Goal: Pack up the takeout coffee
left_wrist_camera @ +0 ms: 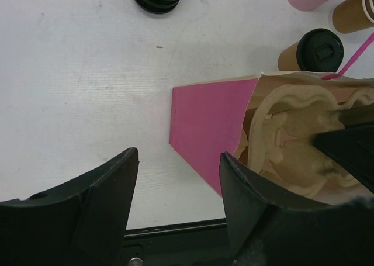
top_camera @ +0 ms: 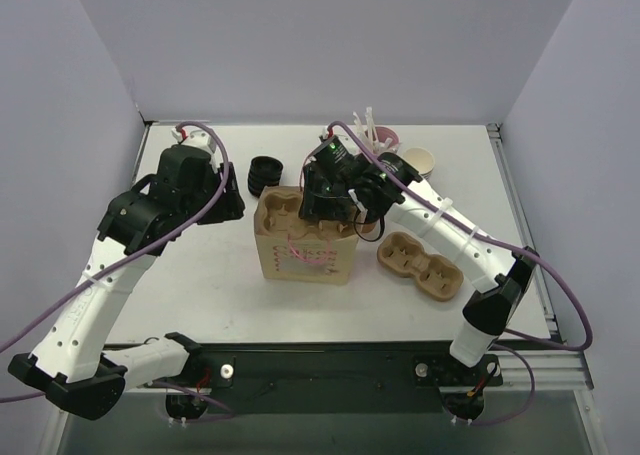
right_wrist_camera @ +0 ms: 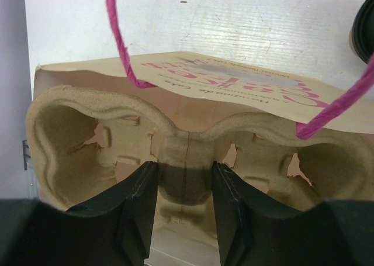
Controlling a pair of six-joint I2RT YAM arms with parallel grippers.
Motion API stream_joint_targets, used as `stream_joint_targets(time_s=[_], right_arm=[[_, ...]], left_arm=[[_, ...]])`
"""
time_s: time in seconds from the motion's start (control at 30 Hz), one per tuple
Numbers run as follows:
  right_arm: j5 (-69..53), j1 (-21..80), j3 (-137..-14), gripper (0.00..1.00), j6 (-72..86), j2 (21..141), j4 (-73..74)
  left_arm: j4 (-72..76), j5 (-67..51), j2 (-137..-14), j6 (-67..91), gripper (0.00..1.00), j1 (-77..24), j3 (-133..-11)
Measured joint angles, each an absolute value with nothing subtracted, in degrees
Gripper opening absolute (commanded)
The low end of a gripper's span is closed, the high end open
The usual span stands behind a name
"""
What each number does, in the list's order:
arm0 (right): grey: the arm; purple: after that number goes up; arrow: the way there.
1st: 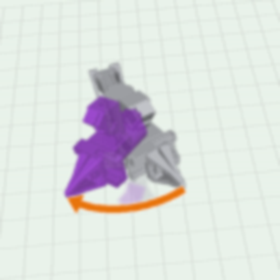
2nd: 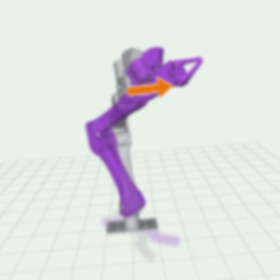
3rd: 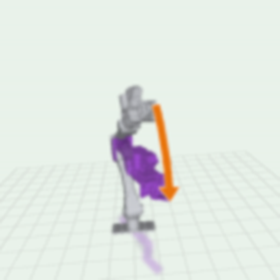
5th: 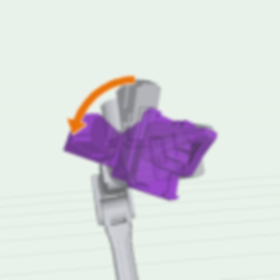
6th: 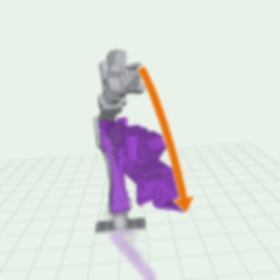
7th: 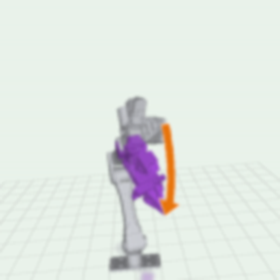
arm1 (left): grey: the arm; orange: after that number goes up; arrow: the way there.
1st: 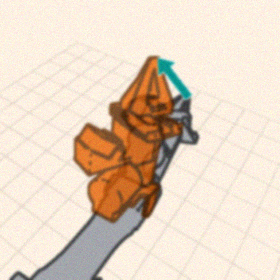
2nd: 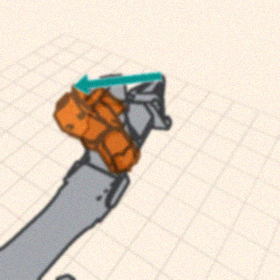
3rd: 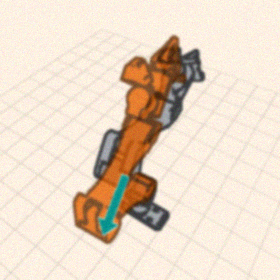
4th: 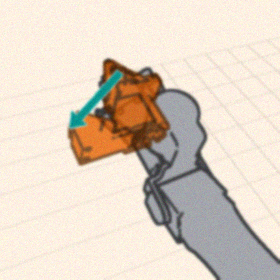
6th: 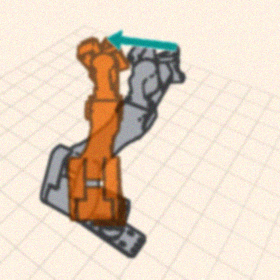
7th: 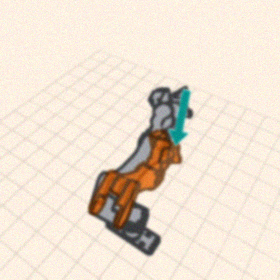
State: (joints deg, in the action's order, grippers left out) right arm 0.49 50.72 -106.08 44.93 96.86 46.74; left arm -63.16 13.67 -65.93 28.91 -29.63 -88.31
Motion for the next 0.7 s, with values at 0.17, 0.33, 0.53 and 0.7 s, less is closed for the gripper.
stream_joint_targets(time_s=[0.17, 0.33, 0.53, 0.7], right_arm=[[2.5, 51.0, -106.3, 0.35, 45.0, 97.1, 48.3], [4.3, 51.7, -106.3, 0.35, 45.1, 97.9, 48.7], [5.4, 52.9, -106.4, 0.35, 45.1, 99.5, 48.7], [6.3, 53.4, -106.4, 0.35, 45.4, 100.2, 48.7]], left_arm=[[-61.3, 9.0, -64.9, 29.5, 0.65, -29.0, -84.1], [-60.3, 5.9, -64.5, 29.7, 0.65, -29.0, -82.7], [-59.0, 4.5, -64.1, 29.8, 0.65, -29.0, -81.6], [-58.1, 3.6, -64.2, 29.7, 0.65, -29.0, -81.2]])
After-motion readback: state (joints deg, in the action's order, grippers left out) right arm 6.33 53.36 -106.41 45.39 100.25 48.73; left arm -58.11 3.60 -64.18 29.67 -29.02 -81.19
